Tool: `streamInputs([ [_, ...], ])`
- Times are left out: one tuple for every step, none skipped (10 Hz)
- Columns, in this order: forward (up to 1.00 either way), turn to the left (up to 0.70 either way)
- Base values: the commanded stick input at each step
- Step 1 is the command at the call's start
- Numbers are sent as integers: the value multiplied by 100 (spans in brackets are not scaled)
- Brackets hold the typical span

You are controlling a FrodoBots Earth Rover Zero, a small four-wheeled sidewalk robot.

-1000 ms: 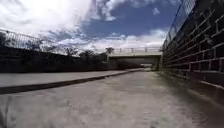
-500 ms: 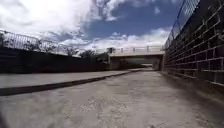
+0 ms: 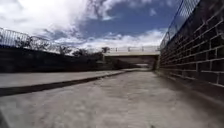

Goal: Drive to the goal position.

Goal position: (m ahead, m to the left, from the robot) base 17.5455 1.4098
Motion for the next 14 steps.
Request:
streamInputs([
  [50, -27],
  [50, 0],
  [50, 0],
  [50, 0],
  [50, 0],
  [50, 0],
  [50, 0],
  [50, 0],
  [52, 0],
  [60, 0],
  [67, 0],
  [70, -7],
  [70, -17],
  [70, -27],
])
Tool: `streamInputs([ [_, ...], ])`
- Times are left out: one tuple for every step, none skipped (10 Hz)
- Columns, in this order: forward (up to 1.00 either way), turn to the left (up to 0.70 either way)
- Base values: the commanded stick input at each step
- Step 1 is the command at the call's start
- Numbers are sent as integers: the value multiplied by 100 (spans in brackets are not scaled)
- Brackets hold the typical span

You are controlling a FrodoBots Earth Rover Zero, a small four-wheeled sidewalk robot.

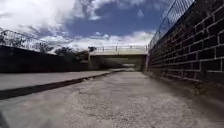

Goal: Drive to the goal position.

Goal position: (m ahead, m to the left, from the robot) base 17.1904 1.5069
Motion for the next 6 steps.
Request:
streamInputs([
  [70, 0],
  [70, 0],
  [70, 0],
  [70, 0],
  [70, 0],
  [70, 0],
])
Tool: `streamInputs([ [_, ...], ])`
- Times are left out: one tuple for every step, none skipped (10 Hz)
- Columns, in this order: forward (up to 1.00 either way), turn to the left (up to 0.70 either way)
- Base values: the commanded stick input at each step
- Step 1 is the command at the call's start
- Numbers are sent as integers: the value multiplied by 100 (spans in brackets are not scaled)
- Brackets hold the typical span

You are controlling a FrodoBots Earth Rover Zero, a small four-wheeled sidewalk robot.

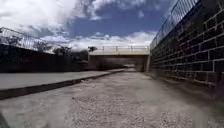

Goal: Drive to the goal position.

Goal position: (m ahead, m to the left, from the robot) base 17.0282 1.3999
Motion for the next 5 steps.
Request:
streamInputs([
  [70, 0],
  [70, 0],
  [77, 0],
  [83, 0],
  [85, -27],
])
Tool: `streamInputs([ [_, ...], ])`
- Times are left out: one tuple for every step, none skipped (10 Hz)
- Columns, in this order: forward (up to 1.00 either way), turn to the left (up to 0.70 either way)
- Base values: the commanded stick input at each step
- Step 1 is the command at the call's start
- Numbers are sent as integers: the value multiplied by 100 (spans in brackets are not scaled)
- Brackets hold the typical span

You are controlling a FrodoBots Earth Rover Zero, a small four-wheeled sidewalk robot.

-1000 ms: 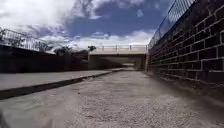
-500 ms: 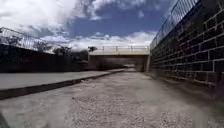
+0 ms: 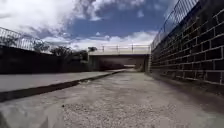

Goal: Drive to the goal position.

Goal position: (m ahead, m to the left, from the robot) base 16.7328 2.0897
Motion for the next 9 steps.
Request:
streamInputs([
  [85, -27],
  [85, -27],
  [85, 0],
  [85, 0],
  [85, 0],
  [85, 0],
  [85, 0],
  [85, 0],
  [85, 0],
])
